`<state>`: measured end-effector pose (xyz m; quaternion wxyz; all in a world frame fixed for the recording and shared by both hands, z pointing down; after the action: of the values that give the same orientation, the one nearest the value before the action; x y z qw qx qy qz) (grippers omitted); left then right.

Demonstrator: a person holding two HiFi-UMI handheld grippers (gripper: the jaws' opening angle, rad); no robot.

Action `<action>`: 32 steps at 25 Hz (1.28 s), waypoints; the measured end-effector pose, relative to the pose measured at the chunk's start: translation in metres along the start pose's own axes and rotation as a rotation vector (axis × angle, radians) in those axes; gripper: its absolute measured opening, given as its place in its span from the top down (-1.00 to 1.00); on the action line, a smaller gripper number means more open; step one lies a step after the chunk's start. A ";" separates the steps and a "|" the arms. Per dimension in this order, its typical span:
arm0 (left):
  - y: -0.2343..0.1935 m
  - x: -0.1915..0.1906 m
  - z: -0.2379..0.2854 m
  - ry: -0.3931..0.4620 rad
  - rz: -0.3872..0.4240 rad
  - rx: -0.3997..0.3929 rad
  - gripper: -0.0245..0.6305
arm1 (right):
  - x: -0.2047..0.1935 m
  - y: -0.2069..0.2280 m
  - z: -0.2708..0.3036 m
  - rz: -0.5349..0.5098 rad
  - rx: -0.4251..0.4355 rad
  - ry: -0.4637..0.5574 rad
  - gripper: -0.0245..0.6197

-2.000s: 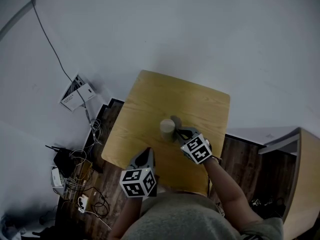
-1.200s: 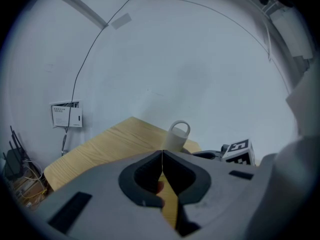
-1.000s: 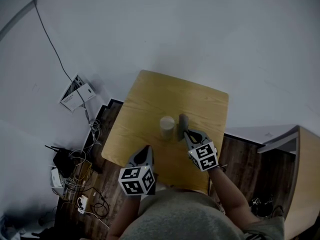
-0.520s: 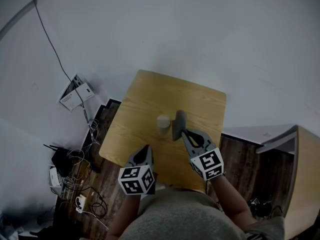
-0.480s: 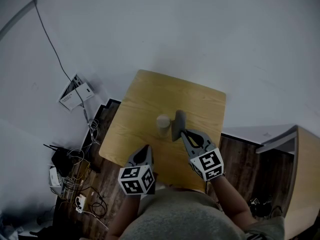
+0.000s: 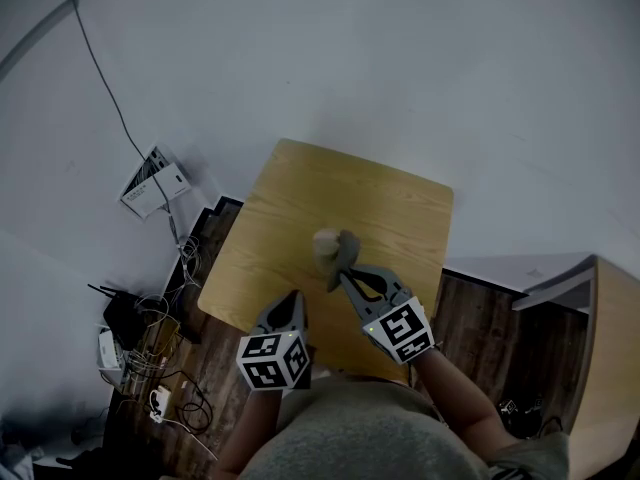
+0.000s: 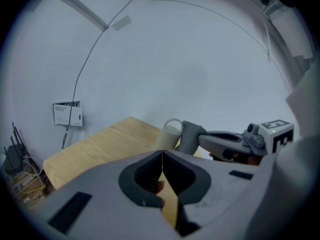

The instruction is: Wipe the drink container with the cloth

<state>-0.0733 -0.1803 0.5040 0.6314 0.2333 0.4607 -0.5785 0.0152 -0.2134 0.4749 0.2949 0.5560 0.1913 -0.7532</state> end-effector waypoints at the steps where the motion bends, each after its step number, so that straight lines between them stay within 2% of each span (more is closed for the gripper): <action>1: 0.000 0.000 0.000 0.001 0.000 0.002 0.92 | -0.002 -0.002 0.004 -0.002 0.011 -0.009 0.90; 12: -0.006 0.001 0.001 -0.008 0.001 0.015 0.92 | -0.046 -0.008 0.039 0.000 0.074 -0.145 0.90; 26: -0.009 0.001 0.009 -0.023 0.005 0.008 0.92 | -0.110 0.000 0.066 0.077 0.055 -0.289 0.90; 32: -0.012 0.001 0.008 -0.023 0.008 0.010 0.92 | -0.123 -0.005 0.066 0.081 0.059 -0.320 0.90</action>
<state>-0.0823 -0.1901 0.5095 0.6378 0.2314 0.4495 -0.5811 -0.0109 -0.2220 0.6116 0.3352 0.4445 0.0972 -0.8250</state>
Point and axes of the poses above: the fingertips, and each gripper's own axes: z forward along the fingers, y to its right, x out of its top, the point moved 1 cm from there along -z, backward along the fingers, and after that the axes turned 7 degrees about z, right-handed, at the moved point
